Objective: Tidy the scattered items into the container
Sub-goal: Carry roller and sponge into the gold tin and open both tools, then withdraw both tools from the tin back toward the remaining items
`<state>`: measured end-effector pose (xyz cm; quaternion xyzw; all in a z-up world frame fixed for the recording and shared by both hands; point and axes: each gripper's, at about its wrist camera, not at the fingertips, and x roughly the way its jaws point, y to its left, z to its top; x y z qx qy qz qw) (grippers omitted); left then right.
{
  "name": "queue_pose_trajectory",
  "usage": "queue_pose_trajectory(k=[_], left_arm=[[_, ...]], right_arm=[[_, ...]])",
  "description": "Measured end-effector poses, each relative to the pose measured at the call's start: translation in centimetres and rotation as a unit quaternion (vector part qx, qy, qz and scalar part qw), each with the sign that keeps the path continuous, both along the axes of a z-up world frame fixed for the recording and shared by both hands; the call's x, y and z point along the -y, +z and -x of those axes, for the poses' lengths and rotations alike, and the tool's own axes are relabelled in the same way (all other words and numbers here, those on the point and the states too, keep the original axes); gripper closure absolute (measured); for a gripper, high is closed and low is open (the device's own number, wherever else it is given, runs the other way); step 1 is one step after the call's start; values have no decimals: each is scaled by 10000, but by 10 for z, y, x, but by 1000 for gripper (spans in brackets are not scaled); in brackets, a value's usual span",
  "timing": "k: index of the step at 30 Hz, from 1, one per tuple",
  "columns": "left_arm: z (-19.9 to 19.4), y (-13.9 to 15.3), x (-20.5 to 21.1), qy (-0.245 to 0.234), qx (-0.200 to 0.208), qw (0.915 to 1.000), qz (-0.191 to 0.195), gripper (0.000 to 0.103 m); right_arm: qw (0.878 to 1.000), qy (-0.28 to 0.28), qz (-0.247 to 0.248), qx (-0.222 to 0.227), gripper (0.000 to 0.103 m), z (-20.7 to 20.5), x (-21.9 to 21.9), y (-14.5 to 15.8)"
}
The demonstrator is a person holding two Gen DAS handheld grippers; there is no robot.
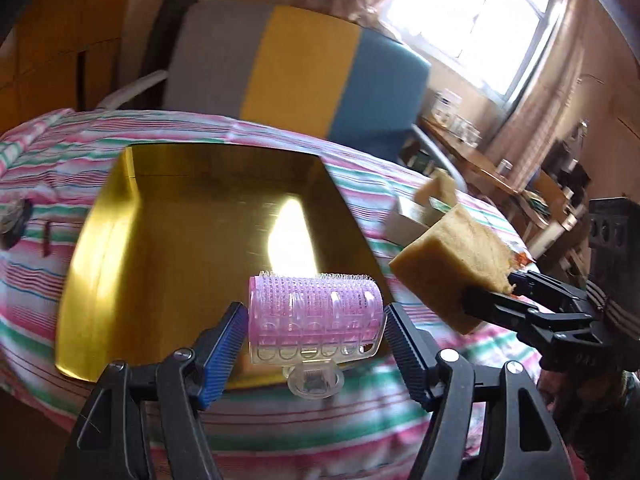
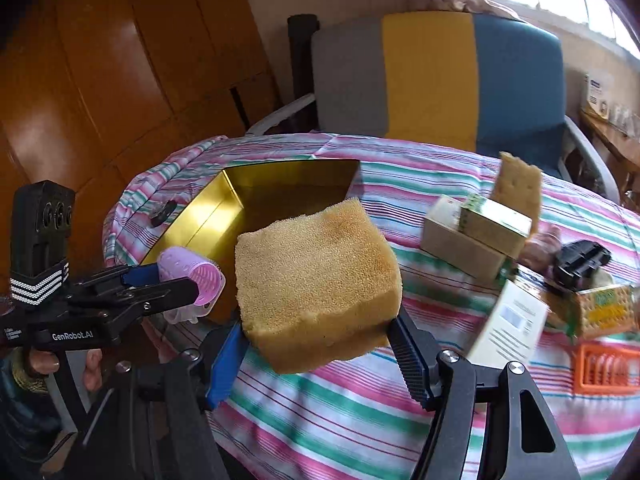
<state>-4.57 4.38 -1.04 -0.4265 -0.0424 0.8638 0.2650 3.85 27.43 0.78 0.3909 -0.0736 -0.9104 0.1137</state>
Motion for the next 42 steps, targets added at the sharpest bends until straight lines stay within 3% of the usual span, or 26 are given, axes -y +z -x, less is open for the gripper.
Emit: queue_pose_trajectory(k=[7, 15, 21, 27, 31, 35, 42], left_arm=[[47, -13, 26, 438, 45, 9984, 357, 33], [72, -21, 31, 532, 112, 9969, 572, 32], [59, -16, 42, 722, 38, 9963, 470, 32], [31, -7, 52, 849, 3, 9964, 82, 32], [5, -3, 38, 475, 10, 9988, -132, 32], [-26, 2, 0, -228, 4, 9995, -222, 32], [-70, 6, -89, -1476, 18, 9890, -29, 31]], right_arm=[[9996, 237, -3, 132, 35, 65, 55, -8], [9994, 159, -242, 201, 32, 113, 89, -18], [9992, 50, -202, 328, 18, 118, 86, -30], [9994, 8, -70, 347, 17, 98, 73, -33], [9996, -107, 2, 254, 14, 75, 58, -31], [9990, -420, 88, 146, 12, 49, 25, -25], [9905, -1343, 229, 200, 8, -13, -64, -28]])
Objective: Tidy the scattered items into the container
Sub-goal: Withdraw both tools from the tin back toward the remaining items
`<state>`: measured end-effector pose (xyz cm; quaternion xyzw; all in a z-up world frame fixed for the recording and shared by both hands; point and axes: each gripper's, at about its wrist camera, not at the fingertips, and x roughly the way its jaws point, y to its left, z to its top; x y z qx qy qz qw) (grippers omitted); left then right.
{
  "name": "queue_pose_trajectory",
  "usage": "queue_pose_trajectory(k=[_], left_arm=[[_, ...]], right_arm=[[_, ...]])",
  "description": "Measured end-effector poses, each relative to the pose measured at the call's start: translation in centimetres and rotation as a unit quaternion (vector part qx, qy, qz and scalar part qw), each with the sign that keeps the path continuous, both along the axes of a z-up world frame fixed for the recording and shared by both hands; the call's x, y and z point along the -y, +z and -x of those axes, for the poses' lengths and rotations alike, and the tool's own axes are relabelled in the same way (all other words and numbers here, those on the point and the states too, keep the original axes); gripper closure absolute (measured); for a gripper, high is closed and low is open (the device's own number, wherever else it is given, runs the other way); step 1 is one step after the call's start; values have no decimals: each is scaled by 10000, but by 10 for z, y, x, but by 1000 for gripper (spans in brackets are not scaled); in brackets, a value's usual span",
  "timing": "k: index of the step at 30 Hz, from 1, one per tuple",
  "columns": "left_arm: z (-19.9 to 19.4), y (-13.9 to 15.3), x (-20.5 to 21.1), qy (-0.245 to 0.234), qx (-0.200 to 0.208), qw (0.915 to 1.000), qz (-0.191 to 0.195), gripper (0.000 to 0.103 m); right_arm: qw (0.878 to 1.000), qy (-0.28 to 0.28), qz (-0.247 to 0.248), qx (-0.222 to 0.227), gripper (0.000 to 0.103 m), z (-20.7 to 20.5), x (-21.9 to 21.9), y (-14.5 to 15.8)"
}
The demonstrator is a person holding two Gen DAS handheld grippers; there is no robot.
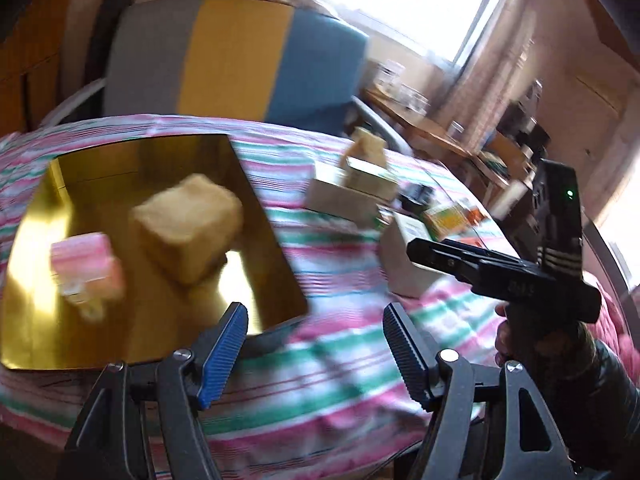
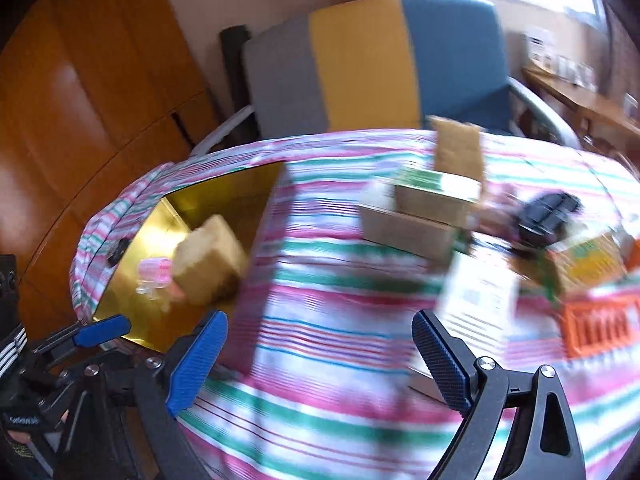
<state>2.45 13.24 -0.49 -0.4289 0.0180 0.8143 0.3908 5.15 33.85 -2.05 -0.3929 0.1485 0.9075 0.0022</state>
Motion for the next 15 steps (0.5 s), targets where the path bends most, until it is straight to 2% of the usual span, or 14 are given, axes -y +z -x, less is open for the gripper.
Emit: queue_pose_trajectory(k=[7, 10, 15], left_arm=[[-23, -12, -78, -755, 71, 9964, 385, 31], [-27, -16, -104, -912, 106, 9944, 518, 31], [-22, -22, -136, -1014, 180, 9923, 685, 31]], right_arm=[[9940, -1058, 25, 282, 6, -71, -80, -24], [9885, -1455, 22, 419, 5, -94, -105, -35], [9816, -1781, -295, 629, 5, -117, -124, -53]])
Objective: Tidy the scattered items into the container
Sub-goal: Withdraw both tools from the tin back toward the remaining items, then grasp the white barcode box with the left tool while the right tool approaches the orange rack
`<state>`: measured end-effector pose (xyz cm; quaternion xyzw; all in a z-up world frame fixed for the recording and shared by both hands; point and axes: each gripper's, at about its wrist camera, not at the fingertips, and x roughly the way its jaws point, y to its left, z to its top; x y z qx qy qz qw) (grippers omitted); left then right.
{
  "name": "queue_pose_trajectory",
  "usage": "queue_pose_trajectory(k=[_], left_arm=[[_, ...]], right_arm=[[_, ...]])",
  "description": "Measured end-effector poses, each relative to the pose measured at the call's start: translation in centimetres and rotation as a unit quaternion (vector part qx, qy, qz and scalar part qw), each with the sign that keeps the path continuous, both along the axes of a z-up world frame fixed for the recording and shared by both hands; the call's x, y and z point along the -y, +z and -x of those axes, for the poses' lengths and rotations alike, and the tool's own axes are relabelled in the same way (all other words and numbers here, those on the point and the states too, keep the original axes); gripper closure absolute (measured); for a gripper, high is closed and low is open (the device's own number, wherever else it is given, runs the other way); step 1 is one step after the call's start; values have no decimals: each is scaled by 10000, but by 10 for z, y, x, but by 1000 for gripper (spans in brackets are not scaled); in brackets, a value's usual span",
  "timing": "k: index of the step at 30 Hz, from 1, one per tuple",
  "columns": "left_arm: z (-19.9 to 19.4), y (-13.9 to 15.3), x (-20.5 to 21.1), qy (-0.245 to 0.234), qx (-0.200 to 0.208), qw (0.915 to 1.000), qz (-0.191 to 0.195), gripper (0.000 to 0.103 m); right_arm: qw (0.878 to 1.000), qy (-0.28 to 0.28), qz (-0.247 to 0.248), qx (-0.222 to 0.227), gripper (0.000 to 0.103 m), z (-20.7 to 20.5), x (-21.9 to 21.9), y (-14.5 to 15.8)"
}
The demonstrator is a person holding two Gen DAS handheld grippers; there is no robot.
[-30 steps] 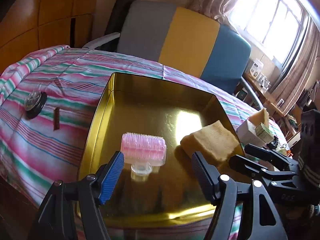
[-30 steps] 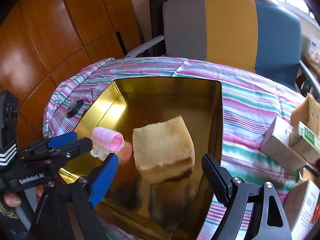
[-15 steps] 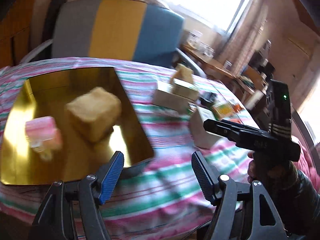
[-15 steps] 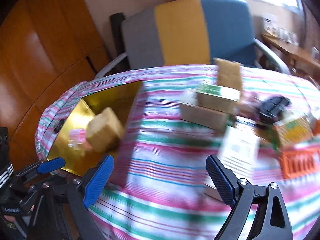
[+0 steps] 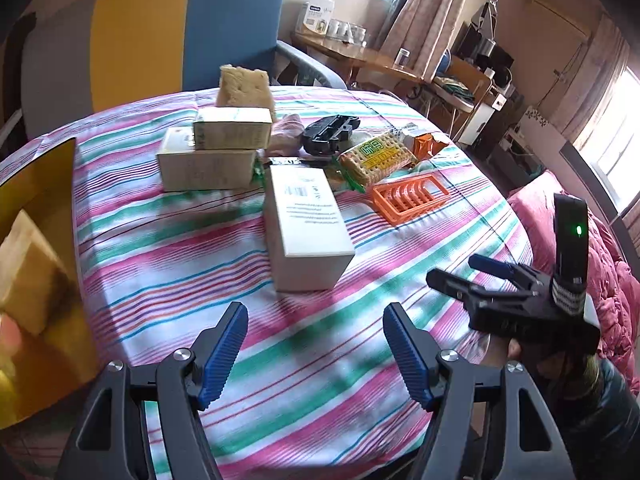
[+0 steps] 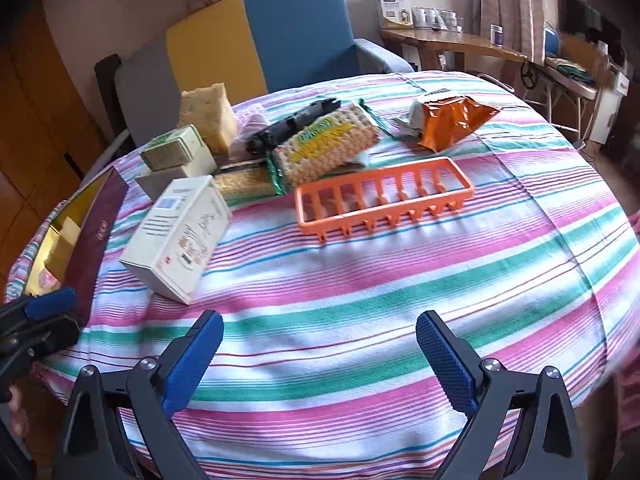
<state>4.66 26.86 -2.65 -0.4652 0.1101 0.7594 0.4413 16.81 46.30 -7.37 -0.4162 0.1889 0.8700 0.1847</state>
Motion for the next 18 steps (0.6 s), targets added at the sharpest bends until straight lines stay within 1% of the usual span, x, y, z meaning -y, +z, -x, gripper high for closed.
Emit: queue_pose_trajectory(k=[4, 7, 11, 14, 18], left_arm=[[7, -4, -26, -73, -28, 9998, 156, 31], [12, -9, -46, -120, -114, 9993, 321, 31], [22, -18, -65, -85, -178, 9986, 498, 31], [31, -25, -69, -36, -160, 9984, 537, 32], [41, -36, -68, 18, -113, 9981, 599, 33]], right_arm=[[9997, -174, -118, 139, 4, -8, -12, -13], [9997, -215, -106, 96, 4, -11, -19, -16], [9999, -108, -72, -36, 3, -8, -29, -13], [9999, -74, 8, -144, 2, -1, -42, -7], [9984, -288, 151, -462, 0, 11, -72, 10]])
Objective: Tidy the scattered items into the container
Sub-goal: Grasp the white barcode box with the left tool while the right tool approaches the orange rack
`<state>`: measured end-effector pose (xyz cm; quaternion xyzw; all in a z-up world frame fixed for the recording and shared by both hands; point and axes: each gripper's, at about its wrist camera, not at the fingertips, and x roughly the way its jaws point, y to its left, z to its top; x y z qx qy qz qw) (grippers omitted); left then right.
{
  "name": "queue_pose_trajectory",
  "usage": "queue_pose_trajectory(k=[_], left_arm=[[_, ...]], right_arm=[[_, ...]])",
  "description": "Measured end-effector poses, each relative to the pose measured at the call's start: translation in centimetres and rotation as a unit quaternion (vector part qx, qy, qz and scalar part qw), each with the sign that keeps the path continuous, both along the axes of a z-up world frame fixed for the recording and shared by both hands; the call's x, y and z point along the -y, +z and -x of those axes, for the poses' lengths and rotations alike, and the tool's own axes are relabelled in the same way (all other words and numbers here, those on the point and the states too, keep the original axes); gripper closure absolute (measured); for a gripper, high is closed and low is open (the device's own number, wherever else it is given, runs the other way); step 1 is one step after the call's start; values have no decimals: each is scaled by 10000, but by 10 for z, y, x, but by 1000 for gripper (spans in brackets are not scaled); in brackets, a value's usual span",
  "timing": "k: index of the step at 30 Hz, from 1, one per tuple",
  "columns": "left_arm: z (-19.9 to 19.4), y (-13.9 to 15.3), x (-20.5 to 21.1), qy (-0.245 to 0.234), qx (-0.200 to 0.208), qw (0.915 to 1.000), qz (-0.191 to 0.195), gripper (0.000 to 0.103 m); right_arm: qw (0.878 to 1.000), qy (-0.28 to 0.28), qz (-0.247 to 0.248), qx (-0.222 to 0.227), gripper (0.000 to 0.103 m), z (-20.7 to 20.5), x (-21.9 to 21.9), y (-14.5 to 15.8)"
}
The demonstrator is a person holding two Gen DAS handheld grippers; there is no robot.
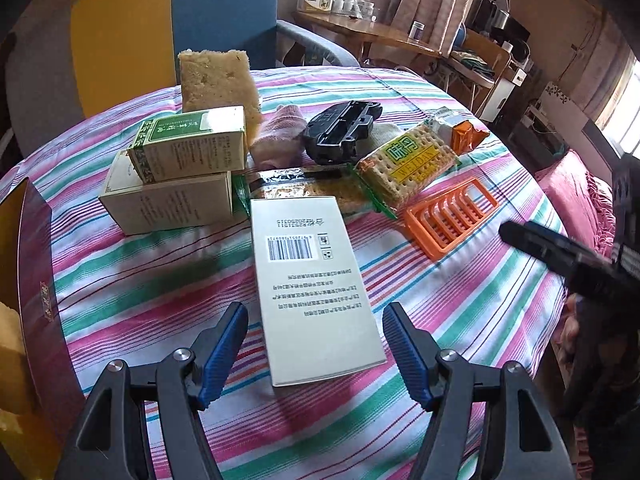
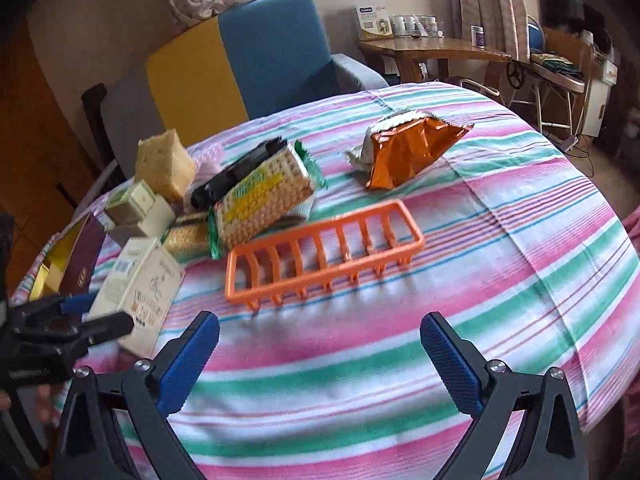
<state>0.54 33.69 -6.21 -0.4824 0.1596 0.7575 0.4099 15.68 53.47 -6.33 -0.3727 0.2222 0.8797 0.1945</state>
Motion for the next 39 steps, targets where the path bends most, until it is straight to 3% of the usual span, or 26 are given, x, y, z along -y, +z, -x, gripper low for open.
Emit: queue_pose_trajectory(k=[6, 9, 12, 21, 31, 37, 39], left_arm=[[14, -16, 5, 82, 228, 9997, 12, 36], [15, -20, 9, 58, 288, 9996, -31, 48], [13, -20, 15, -2, 339, 9994, -111, 51], [-4, -15, 42, -19, 416, 9989, -237, 52], [-31, -13, 87, 210, 465, 9982, -323, 52], [-33, -12, 96, 478, 473, 9972, -340, 52], [-34, -11, 100, 501, 511, 9967, -387, 45]], right_arm=[[9993, -162, 235, -221, 0, 36, -57, 15], [9992, -99, 388, -36, 0, 58, -75, 5], [9974, 57, 717, 18, 0, 70, -81, -10], [9805, 1389, 1380, -135, 0, 57, -9, -16], [9617, 1859, 2009, -137, 0, 10, 61, -19], [9689, 2088, 1326, -104, 0, 1, 81, 16], [9734, 2056, 1007, -73, 0, 6, 80, 24]])
